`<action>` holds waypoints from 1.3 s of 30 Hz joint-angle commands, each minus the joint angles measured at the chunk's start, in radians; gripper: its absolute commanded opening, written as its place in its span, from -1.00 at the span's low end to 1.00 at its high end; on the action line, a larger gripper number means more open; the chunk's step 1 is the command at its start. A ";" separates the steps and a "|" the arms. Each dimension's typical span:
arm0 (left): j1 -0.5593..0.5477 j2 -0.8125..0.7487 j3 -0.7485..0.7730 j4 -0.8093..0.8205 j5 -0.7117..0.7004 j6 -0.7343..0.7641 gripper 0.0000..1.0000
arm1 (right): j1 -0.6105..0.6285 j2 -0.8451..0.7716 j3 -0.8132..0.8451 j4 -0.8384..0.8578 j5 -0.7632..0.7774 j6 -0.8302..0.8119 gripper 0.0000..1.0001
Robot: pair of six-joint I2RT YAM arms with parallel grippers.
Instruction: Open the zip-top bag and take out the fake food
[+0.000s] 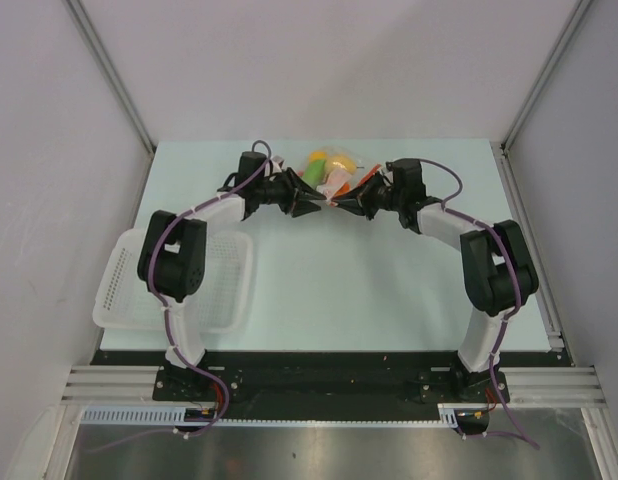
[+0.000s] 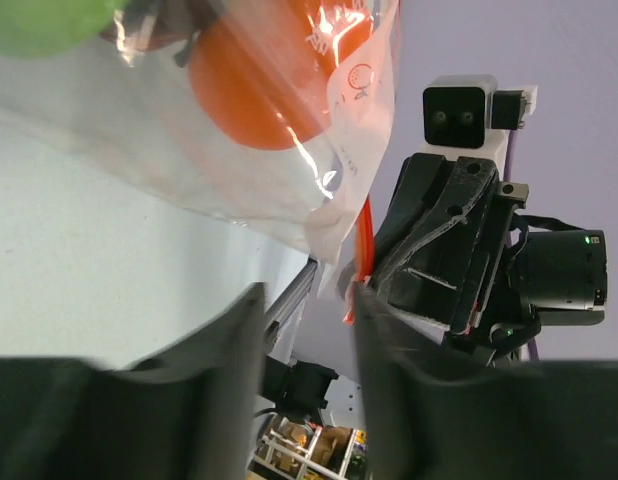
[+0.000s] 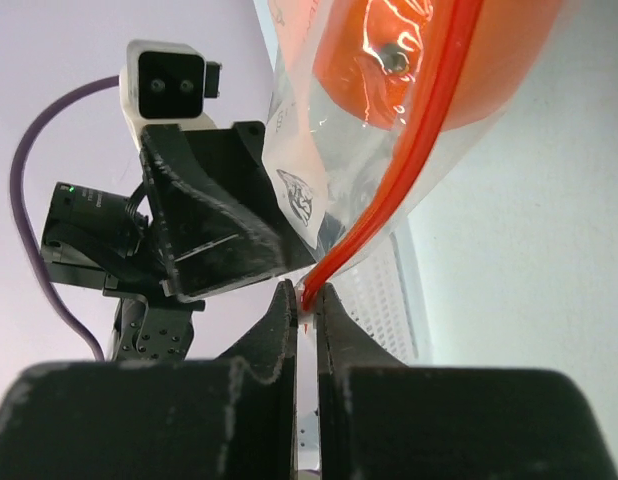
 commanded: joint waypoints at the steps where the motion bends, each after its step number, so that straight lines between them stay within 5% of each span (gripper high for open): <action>1: 0.019 -0.062 0.002 -0.023 0.019 0.022 0.09 | 0.016 -0.042 0.010 0.043 0.035 0.026 -1.00; 13: -0.006 -0.077 -0.068 0.105 0.036 -0.104 -0.03 | 0.052 -0.036 0.010 0.089 0.046 0.100 -1.00; 29: -0.031 -0.046 -0.111 0.288 0.047 -0.303 -1.00 | 0.079 -0.022 0.010 0.092 0.062 0.104 -1.00; 39: -0.009 -0.120 -0.198 0.315 0.026 -0.289 -1.00 | 0.003 -0.031 0.010 0.043 0.085 0.026 -1.00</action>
